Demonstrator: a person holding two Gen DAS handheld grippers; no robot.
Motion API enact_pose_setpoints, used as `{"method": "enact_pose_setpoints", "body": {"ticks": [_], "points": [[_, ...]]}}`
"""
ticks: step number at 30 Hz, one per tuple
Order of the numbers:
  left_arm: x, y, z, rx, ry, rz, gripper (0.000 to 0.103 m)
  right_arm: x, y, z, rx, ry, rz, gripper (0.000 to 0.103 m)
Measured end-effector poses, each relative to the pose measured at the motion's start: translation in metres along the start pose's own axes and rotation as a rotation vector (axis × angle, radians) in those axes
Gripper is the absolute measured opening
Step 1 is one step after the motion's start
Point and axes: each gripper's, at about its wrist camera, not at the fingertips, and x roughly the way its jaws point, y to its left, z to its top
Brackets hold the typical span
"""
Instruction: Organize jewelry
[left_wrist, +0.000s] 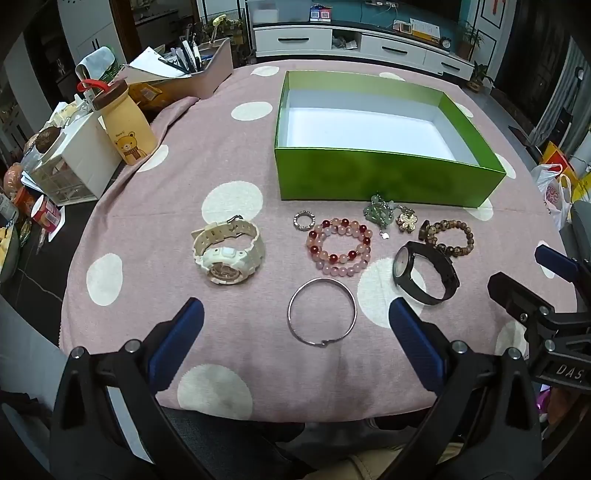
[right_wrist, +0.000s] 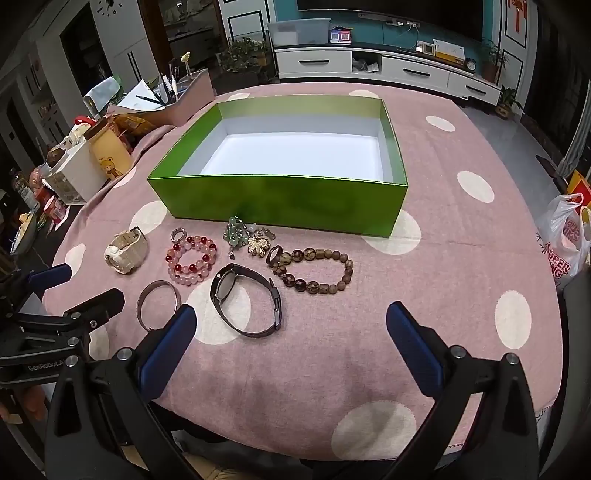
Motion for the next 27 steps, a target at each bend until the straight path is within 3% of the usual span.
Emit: {"method": "enact_pose_setpoints", "body": {"ticks": [27], "points": [[-0.0031, 0.0013, 0.0020, -0.002, -0.005, -0.002, 0.101, 0.0015, 0.0034, -0.0019, 0.008, -0.002, -0.001, 0.102]]}}
